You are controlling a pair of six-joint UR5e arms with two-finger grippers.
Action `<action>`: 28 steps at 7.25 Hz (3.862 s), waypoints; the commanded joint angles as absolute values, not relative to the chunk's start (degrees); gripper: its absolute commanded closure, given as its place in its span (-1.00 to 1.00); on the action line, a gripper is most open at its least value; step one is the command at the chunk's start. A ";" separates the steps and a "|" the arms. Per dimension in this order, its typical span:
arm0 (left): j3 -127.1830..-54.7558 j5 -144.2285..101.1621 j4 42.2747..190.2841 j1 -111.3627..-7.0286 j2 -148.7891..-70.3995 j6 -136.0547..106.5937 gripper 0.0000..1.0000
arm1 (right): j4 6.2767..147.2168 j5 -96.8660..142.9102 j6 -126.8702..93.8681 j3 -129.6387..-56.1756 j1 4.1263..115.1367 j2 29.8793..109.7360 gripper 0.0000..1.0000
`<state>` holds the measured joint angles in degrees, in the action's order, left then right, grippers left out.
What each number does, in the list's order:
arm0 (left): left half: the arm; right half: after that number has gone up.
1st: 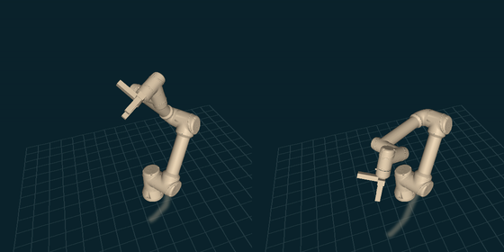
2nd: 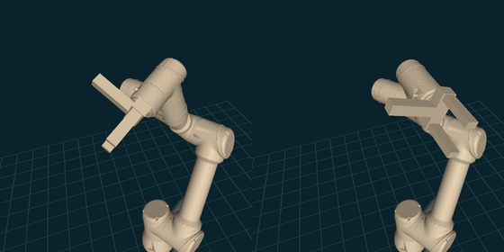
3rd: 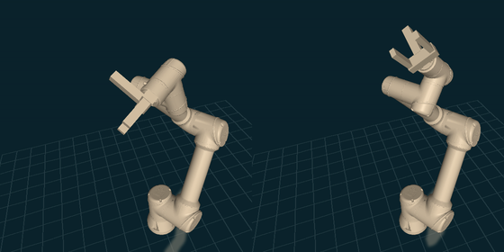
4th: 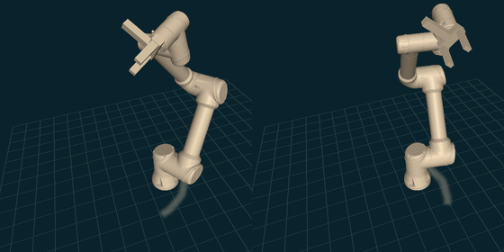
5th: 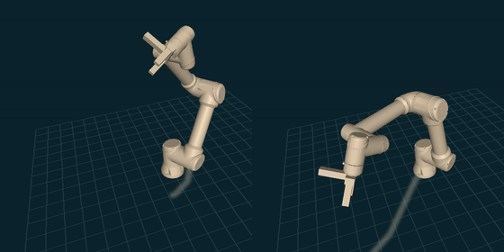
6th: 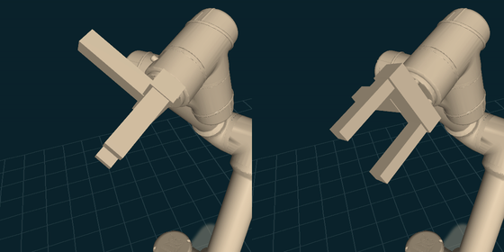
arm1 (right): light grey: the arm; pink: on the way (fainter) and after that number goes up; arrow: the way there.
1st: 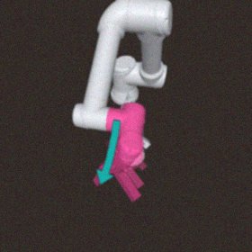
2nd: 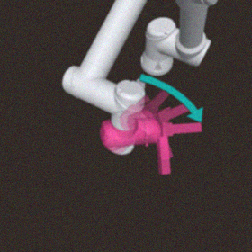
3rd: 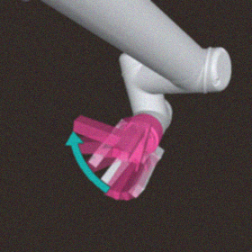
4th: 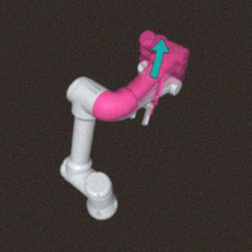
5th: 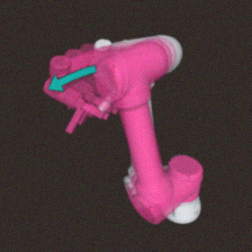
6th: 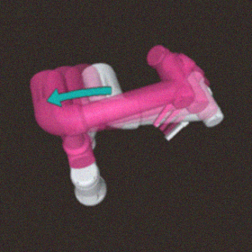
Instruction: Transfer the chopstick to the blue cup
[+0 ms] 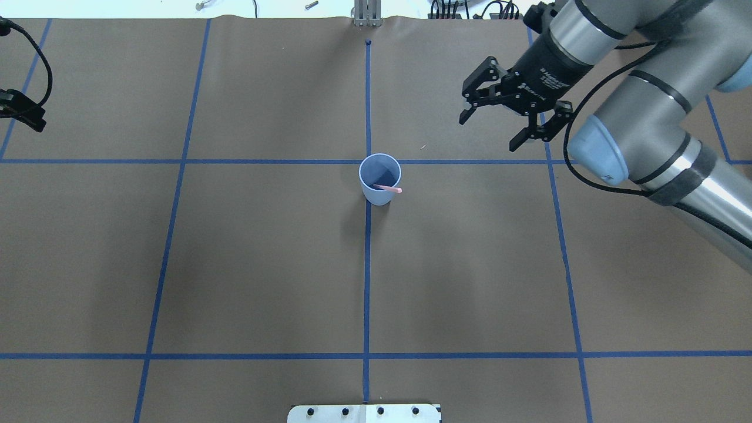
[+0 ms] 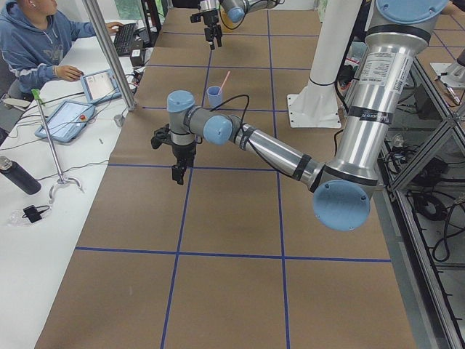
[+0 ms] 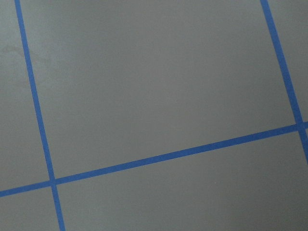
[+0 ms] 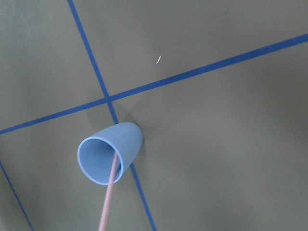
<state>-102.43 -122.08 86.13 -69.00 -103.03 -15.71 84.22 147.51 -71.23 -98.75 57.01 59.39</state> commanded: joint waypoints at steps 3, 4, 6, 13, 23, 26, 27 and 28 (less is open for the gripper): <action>-102.04 -122.25 86.13 -70.92 -103.27 -15.47 -0.97 | 84.29 143.71 -43.06 -100.28 69.84 76.16 -1.00; -101.43 -125.48 86.31 -72.41 -103.01 -15.03 -0.97 | 84.11 139.87 -34.97 -100.46 71.09 80.99 -1.00; -96.80 -127.00 90.25 -75.39 -102.83 -8.56 -0.96 | 84.11 134.15 -18.27 -99.41 75.73 87.68 -1.00; -83.32 -134.28 100.63 -90.27 -97.56 -5.97 -0.97 | 84.46 132.03 -6.77 -98.09 84.37 90.53 -1.00; -96.07 -133.33 98.35 -81.21 -97.82 -15.92 -0.96 | 84.73 134.43 -7.47 -99.66 84.38 92.02 -1.00; -95.53 -132.97 95.21 -81.39 -94.75 -9.14 -0.97 | 84.99 130.96 -7.38 -100.72 84.38 92.90 -1.00; -96.32 -133.24 87.79 -81.73 -94.66 -9.14 -0.97 | 84.99 130.96 -7.38 -100.55 84.38 92.90 -1.00; -101.46 -133.33 84.32 -83.39 -93.96 -9.14 -0.97 | 85.08 131.22 -7.73 -100.20 84.38 92.81 -1.00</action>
<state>-97.18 -133.12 89.84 -81.97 -94.69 -9.30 84.99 131.09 -7.45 -100.50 84.37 92.82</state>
